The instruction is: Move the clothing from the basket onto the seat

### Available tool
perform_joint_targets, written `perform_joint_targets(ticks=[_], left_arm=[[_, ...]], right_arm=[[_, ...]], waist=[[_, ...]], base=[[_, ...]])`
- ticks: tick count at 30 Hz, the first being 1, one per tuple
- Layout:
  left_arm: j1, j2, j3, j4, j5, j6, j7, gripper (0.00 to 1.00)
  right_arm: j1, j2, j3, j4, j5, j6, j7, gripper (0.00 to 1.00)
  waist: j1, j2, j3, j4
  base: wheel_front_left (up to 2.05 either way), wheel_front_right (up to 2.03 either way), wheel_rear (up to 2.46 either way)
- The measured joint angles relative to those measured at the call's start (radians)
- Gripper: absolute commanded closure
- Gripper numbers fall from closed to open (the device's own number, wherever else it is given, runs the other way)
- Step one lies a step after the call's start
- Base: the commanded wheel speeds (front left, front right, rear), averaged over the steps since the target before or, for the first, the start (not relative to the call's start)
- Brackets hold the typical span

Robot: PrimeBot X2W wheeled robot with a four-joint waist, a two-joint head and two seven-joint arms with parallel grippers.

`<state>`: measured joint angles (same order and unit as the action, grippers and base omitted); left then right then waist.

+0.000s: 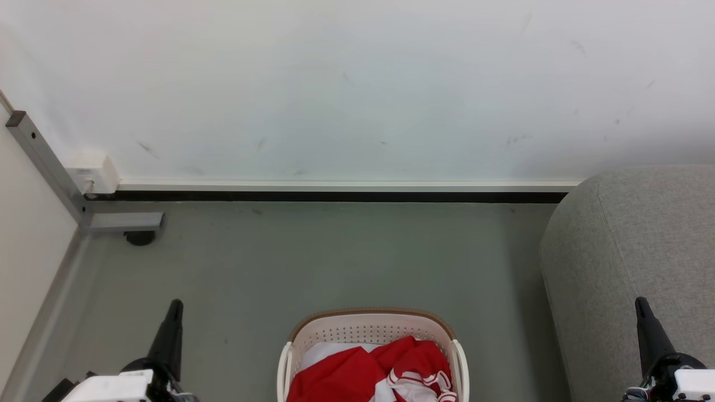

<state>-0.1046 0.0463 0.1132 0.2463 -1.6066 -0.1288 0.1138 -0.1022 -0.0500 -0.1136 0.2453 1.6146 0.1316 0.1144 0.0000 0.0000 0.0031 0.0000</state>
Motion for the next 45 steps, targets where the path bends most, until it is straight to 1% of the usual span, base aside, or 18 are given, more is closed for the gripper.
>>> perform_joint_targets(ticks=[4,5,7,8,9,16,22,30,38,45], left_arm=[[0.0,0.0,0.0,0.0,0.0,0.0,0.0,1.0],[0.001,-0.001,0.0,0.002,0.0,0.0,0.0,0.0],[0.013,-0.005,-0.002,0.016,0.001,0.001,-0.001,0.0],[0.021,-0.008,-0.002,0.026,0.001,0.001,-0.001,1.0],[0.029,-0.01,-0.004,0.035,0.001,0.002,-0.001,0.0],[0.037,-0.012,-0.021,0.026,0.004,0.003,-0.029,0.0],[0.034,-0.012,-0.025,0.009,0.06,0.003,-0.063,0.0],[0.03,-0.012,-0.018,-0.011,0.183,0.003,-0.094,0.0],[0.028,-0.012,-0.021,-0.043,0.353,0.003,-0.129,0.0],[0.027,-0.011,-0.035,-0.07,0.493,0.015,-0.152,0.0]], right_arm=[[0.0,0.0,0.0,0.0,0.0,0.0,0.0,1.0],[0.001,0.0,0.0,0.002,0.0,0.0,0.0,0.0],[0.012,0.004,0.002,0.017,0.0,0.0,-0.001,0.0],[0.02,0.007,0.003,0.025,0.0,0.0,-0.001,1.0],[0.028,0.011,0.004,0.033,0.0,0.0,-0.001,0.0],[0.037,0.015,0.036,0.013,0.0,0.0,-0.032,0.0],[0.036,0.013,0.065,-0.013,-0.053,0.0,-0.062,0.0],[0.035,0.013,0.094,-0.045,-0.155,0.0,-0.098,0.0],[0.027,0.006,0.141,-0.084,-0.31,0.0,-0.128,0.0],[0.025,-0.001,0.179,-0.097,-0.43,0.0,-0.154,0.0]], waist=[[0.0,0.0,0.0,0.0],[0.0,0.0,0.0,0.0],[0.0,0.0,0.0,0.0],[0.0,0.0,0.0,0.0],[0.0,0.0,0.0,0.0],[0.0,0.0,0.001,0.0],[0.0,0.0,0.002,-0.001],[0.0,0.0,0.002,-0.002],[0.0,0.0,0.002,-0.001],[0.0,0.0,0.003,0.001]], base=[[0.0,0.0,0.0],[0.0,0.0,0.0],[0.0,0.0,0.0],[0.0,0.0,0.0],[0.0,0.0,0.0],[0.0,0.0,0.0],[0.0,0.0,0.0],[0.0,0.0,0.0],[0.0,0.0,0.0],[0.0,0.0,0.0]])
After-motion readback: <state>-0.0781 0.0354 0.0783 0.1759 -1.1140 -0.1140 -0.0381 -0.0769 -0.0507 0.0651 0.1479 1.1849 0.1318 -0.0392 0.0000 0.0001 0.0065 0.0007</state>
